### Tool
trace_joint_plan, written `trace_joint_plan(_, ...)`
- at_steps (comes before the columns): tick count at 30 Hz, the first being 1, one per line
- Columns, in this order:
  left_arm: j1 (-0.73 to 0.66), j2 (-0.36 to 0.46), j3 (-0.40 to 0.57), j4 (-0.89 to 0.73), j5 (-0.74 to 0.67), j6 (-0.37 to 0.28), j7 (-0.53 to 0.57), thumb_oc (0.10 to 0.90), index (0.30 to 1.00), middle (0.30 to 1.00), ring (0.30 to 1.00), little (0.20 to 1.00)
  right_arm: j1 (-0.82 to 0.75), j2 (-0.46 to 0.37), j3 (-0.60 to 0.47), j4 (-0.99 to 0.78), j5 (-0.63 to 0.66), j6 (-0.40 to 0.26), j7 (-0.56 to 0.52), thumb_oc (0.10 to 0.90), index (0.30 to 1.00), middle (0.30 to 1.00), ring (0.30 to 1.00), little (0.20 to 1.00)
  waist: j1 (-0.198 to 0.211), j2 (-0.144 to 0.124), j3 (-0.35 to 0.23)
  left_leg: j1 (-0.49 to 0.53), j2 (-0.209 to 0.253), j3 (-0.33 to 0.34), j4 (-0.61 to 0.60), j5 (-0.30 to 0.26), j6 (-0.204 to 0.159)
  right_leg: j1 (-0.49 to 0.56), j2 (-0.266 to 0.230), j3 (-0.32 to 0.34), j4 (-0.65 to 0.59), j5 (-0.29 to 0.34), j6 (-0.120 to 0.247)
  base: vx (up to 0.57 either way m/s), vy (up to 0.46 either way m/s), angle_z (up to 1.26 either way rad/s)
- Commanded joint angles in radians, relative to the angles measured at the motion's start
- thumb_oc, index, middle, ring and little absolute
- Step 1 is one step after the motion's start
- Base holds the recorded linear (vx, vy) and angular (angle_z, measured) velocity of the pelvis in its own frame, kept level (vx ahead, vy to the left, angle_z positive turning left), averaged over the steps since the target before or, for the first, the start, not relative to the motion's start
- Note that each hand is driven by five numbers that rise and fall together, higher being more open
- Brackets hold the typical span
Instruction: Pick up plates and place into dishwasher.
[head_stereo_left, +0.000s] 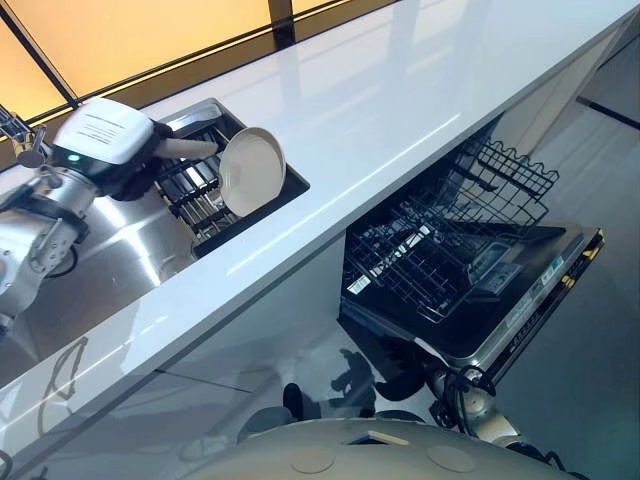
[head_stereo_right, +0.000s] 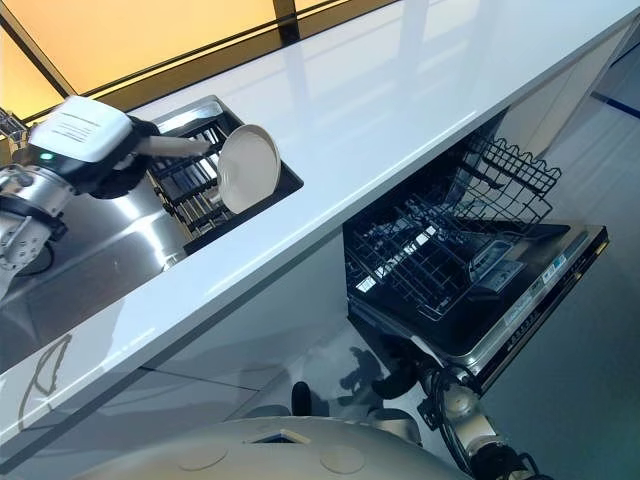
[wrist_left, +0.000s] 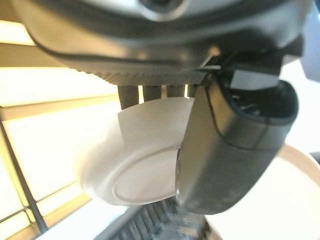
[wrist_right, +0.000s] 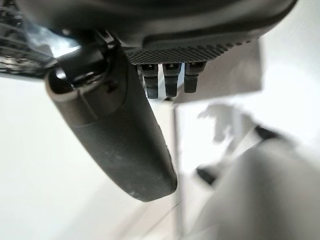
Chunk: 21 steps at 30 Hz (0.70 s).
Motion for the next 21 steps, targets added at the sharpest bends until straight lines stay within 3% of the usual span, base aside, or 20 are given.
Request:
trace_joint_plan(1, -0.09, 0.077, 0.191, 0.046, -0.101, 0.038, 0.124, 0.1, 0.3, 0.3, 0.3, 0.2, -0.027, 0.001, -0.058, -0.136, 0.302, 0.031, 0.117, 0.8, 0.9, 0.9, 0.9, 0.9, 0.009, 0.015, -0.027, 0.091, -0.058, 0.038, 0.007, -0.166, 0.029, -0.067, -0.006, 0.004, 0.032, 0.042, 0.075, 0.0, 0.0, 0.0)
trace_joint_plan(5, -0.057, 0.068, 0.215, 0.052, -0.094, 0.014, 0.142, 0.1, 0.3, 0.3, 0.3, 0.2, -0.009, 0.088, -0.13, -0.218, 0.697, 0.197, 0.16, 0.8, 0.9, 0.9, 0.9, 0.9, 0.004, 0.013, -0.036, 0.091, -0.056, 0.045, 0.007, -0.166, 0.028, -0.069, -0.007, 0.002, 0.029, 0.045, 0.078, 0.0, 0.0, 0.0)
trace_joint_plan(7, -0.043, 0.052, 0.223, 0.034, -0.082, 0.018, 0.141, 0.1, 0.3, 0.3, 0.3, 0.2, 0.003, 0.134, -0.154, -0.251, 0.83, 0.229, 0.154, 0.8, 0.9, 0.9, 0.9, 0.9, 0.0, 0.014, -0.04, 0.09, -0.055, 0.049, 0.007, -0.167, 0.03, -0.07, -0.009, 0.001, 0.026, 0.048, 0.081, 0.0, 0.0, 0.0)
trace_joint_plan(9, -0.023, 0.041, 0.237, 0.003, -0.08, 0.025, 0.14, 0.1, 0.3, 0.3, 0.3, 0.2, 0.023, 0.154, -0.162, -0.308, 0.878, 0.219, 0.155, 0.8, 0.9, 0.9, 0.9, 0.9, -0.004, 0.013, -0.044, 0.087, -0.054, 0.055, 0.007, -0.167, 0.031, -0.073, -0.01, 0.001, 0.022, 0.051, 0.084, 0.0, 0.0, 0.0)
trace_joint_plan(11, 0.008, 0.032, 0.257, -0.031, -0.083, 0.027, 0.143, 0.1, 0.3, 0.3, 0.3, 0.2, 0.047, 0.144, -0.164, -0.386, 0.853, 0.165, 0.137, 0.8, 0.9, 0.9, 0.9, 0.9, -0.01, 0.012, -0.047, 0.087, -0.054, 0.059, 0.007, -0.167, 0.032, -0.076, -0.01, 0.006, 0.02, 0.054, 0.086, 0.0, 0.0, 0.0)
trace_joint_plan(13, 0.043, 0.027, 0.277, -0.069, -0.084, 0.033, 0.157, 0.1, 0.3, 0.3, 0.3, 0.2, 0.061, 0.1, -0.171, -0.493, 0.739, 0.028, 0.038, 0.8, 0.9, 0.9, 0.9, 0.9, -0.017, 0.008, -0.048, 0.084, -0.053, 0.065, 0.007, -0.165, 0.031, -0.08, -0.01, 0.013, 0.018, 0.058, 0.087, -0.01, -0.002, -0.02)
trace_joint_plan(14, 0.06, 0.023, 0.288, -0.083, -0.087, 0.032, 0.164, 0.1, 0.3, 0.3, 0.3, 0.2, 0.064, 0.079, -0.183, -0.539, 0.663, -0.035, -0.042, 0.8, 0.9, 0.9, 0.9, 0.9, -0.021, 0.007, -0.049, 0.083, -0.052, 0.068, 0.007, -0.164, 0.031, -0.083, -0.01, 0.017, 0.018, 0.059, 0.088, -0.02, 0.003, -0.05)
trace_joint_plan(16, 0.125, 0.005, 0.335, -0.142, -0.086, 0.037, 0.192, 0.1, 0.3, 0.3, 0.3, 0.2, 0.055, 0.001, -0.279, -0.696, 0.397, -0.173, -0.342, 0.8, 0.9, 0.9, 0.9, 0.9, -0.032, 0.007, -0.046, 0.083, -0.049, 0.076, 0.007, -0.165, 0.034, -0.088, -0.008, 0.034, 0.018, 0.062, 0.088, -0.02, 0.019, -0.15)
trace_joint_plan(18, 0.17, -0.023, 0.371, -0.181, -0.074, 0.033, 0.206, 0.1, 0.3, 0.3, 0.3, 0.2, 0.04, -0.015, -0.334, -0.779, 0.367, -0.163, -0.413, 0.8, 0.9, 0.9, 0.9, 0.9, -0.036, 0.011, -0.044, 0.086, -0.048, 0.082, 0.007, -0.168, 0.037, -0.089, -0.006, 0.042, 0.019, 0.062, 0.087, 0.0, 0.036, -0.22)
trace_joint_plan(21, 0.229, -0.067, 0.411, -0.25, -0.071, 0.001, 0.249, 0.1, 0.3, 0.3, 0.3, 0.2, -0.027, -0.036, -0.429, -0.859, 0.246, -0.277, -0.589, 0.8, 0.9, 0.9, 0.9, 0.9, -0.033, 0.015, -0.041, 0.089, -0.047, 0.086, 0.007, -0.171, 0.041, -0.089, -0.004, 0.054, 0.019, 0.062, 0.082, 0.0, 0.035, -0.22)
